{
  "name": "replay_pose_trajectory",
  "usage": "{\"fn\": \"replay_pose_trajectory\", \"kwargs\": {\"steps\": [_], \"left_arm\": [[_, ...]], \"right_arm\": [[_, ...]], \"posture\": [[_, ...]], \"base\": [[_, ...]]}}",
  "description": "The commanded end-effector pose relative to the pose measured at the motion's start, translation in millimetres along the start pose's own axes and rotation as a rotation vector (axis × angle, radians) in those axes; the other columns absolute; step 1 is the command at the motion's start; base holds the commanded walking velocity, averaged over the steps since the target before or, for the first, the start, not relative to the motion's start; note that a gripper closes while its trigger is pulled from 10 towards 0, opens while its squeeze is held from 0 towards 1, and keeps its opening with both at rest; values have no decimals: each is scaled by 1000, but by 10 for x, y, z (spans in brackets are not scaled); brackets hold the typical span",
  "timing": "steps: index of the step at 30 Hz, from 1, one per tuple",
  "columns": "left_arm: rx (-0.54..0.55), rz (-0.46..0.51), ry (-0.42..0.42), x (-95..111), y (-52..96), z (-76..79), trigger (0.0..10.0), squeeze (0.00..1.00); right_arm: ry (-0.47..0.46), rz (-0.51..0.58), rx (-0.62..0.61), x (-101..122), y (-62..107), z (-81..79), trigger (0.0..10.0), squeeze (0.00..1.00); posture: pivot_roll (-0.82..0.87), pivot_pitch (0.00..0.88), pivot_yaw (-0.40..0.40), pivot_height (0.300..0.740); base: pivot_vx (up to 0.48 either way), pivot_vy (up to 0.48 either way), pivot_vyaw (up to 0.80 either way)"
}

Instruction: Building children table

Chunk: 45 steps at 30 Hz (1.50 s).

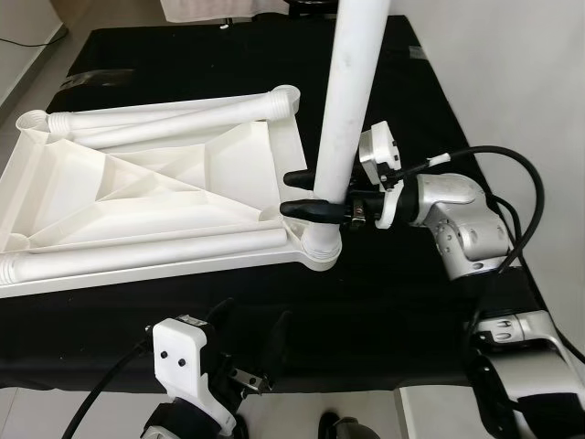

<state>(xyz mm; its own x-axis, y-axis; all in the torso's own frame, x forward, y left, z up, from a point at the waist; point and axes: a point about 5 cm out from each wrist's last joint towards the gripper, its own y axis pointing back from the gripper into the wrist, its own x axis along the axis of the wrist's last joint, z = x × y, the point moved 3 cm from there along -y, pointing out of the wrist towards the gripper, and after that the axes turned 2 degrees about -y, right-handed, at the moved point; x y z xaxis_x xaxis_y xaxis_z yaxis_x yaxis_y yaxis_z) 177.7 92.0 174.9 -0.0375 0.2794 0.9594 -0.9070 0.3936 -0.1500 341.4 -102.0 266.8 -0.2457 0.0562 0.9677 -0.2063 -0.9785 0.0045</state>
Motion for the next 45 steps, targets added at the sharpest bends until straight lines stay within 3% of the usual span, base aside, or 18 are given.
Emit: {"fn": "replay_pose_trajectory", "kwargs": {"steps": [1,2,5,6,10,15,16,18,19,20,21,26,27,28,29,31,44,45], "left_arm": [[4,-25,9,-41,28,-11,10000,0],[4,-25,9,-41,28,-11,10000,0],[2,-32,6,-39,45,-47,10000,0],[1,-33,7,-40,45,-56,10000,0],[-1,-36,8,-48,40,-63,10000,0],[-1,-36,8,-52,33,-63,10000,0],[-1,-36,7,-53,29,-65,10000,0],[0,-36,6,-54,27,-66,10000,0],[0,-35,7,-55,25,-69,10000,0],[0,-35,8,-55,24,-72,10000,0],[0,-35,9,-56,22,-73,10000,0],[-3,-34,13,-57,17,-71,10000,0],[-3,-33,14,-58,13,-69,10000,0],[-4,-33,15,-59,10,-67,10000,0],[-4,-33,15,-61,8,-64,10000,0],[-3,-31,15,-62,6,-61,10000,0],[-1,-28,15,-71,-1,-35,10000,0],[-1,-28,15,-72,0,-32,10000,0]], "right_arm": [[-61,-40,-90,-179,63,-11,0,0],[-61,-40,-90,-179,63,-11,0,0],[-135,-243,-863,-702,168,-22,0,0],[-122,-285,-959,-767,203,-159,0,0],[-152,-266,-899,-824,32,-398,0,0],[-176,-246,-886,-804,-49,-364,0,0],[-188,-230,-867,-777,-112,-335,6314,0],[-197,-219,-855,-758,-154,-317,6314,0],[-208,-204,-878,-717,-175,-317,10000,0],[-213,-197,-902,-693,-174,-326,10000,0],[-231,-163,-870,-644,-217,-352,10000,1000],[-291,25,-614,-366,-369,-421,10000,1000],[-231,51,-509,-267,-365,-416,10000,812],[-183,57,-446,-212,-352,-413,10000,812],[-156,58,-378,-177,-335,-423,10000,145],[-116,37,-274,-148,-262,-404,10000,0],[-9,-79,14,-12,88,-71,10000,0],[-10,-76,12,-5,92,-42,7686,0]], "posture": [[21,288,-17,740],[21,288,-17,740],[10,296,-13,740],[12,293,-4,740],[5,287,5,740],[13,277,6,740],[14,278,5,740],[14,278,5,740],[9,276,3,740],[9,276,3,740],[6,276,2,740],[4,275,3,740],[6,271,3,740],[6,271,3,740],[8,271,-1,740],[10,267,-3,740],[22,254,-12,740],[23,254,-14,740]], "base": [[0,0,0],[0,0,0],[0,0,0],[0,0,0],[0,0,0],[0,0,0],[0,0,0],[0,0,0],[0,0,0],[0,0,0],[0,0,0],[0,0,0],[0,0,0],[0,0,0],[0,0,0],[0,0,0],[0,0,0],[0,0,0]]}}
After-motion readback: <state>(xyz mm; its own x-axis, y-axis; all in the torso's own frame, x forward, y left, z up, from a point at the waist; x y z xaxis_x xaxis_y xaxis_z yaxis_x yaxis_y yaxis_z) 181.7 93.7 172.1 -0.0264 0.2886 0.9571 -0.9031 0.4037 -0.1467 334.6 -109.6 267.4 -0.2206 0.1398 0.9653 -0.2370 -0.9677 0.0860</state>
